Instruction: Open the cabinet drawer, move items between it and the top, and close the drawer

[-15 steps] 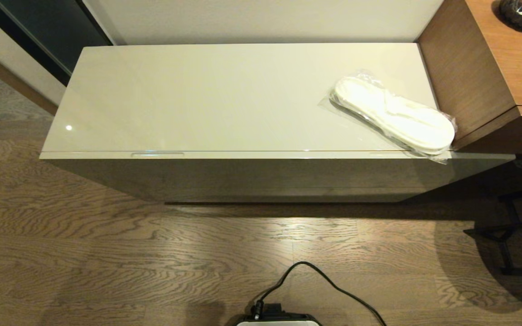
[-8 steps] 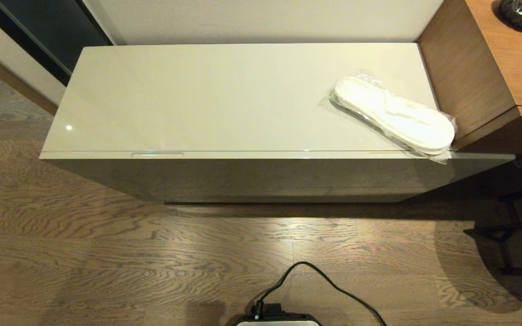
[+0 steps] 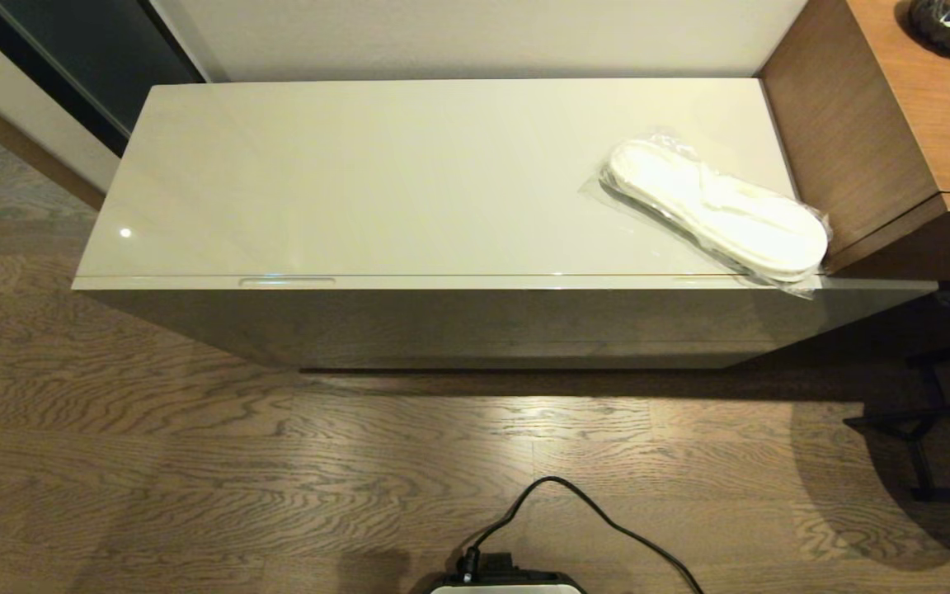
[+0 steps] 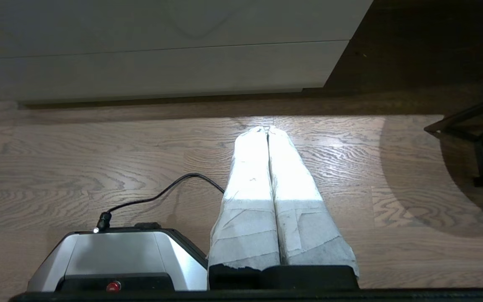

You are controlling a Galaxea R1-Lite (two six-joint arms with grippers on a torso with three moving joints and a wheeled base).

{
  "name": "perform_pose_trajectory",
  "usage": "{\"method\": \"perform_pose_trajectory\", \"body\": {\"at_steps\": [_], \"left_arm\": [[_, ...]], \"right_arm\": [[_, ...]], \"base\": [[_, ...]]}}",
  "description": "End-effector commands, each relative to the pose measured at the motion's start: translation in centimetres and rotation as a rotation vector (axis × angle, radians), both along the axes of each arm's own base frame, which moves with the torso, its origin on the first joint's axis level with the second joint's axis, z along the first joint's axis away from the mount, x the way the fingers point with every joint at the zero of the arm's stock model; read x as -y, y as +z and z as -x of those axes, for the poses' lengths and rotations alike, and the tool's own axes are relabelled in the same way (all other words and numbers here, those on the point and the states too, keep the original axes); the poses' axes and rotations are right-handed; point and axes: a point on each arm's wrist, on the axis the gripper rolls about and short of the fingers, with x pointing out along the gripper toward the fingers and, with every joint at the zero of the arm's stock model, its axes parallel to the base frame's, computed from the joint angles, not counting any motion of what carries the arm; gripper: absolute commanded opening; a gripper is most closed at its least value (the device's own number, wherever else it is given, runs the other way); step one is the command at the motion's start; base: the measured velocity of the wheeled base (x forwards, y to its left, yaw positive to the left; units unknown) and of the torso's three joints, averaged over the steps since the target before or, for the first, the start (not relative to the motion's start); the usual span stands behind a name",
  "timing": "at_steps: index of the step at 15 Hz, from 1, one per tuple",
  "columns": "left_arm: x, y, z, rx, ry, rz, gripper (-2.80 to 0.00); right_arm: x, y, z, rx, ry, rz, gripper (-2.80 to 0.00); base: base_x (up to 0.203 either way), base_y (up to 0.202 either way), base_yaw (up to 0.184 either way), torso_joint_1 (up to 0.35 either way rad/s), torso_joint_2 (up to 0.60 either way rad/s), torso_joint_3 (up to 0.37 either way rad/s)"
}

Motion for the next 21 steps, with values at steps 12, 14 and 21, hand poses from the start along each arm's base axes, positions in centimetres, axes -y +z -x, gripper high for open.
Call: {"method": "perform_pose_trajectory", "body": {"at_steps": [12,14,21], "left_arm": [[0.00,0.00,-0.01,-0.002,0.001,0.000,-2.80],[0.00,0.00,-0.01,-0.002,0.001,0.000,-2.80],[0.00,0.00,-0.01,-0.002,0.001,0.000,-2.80]], "right_arm": [[0.00,-0.09,-0.02,-0.003,0.002,0.000,-2.80],[0.00,-0.09,-0.02,-0.003,0.000,0.000,-2.80],[0.00,-0.09,-0.02,-0.003,0.000,0.000,-2.80]], "base": [[0.000,0.000,0.000,0.000,0.00,0.000],[0.000,0.000,0.000,0.000,0.00,0.000],[0.000,0.000,0.000,0.000,0.00,0.000]]}}
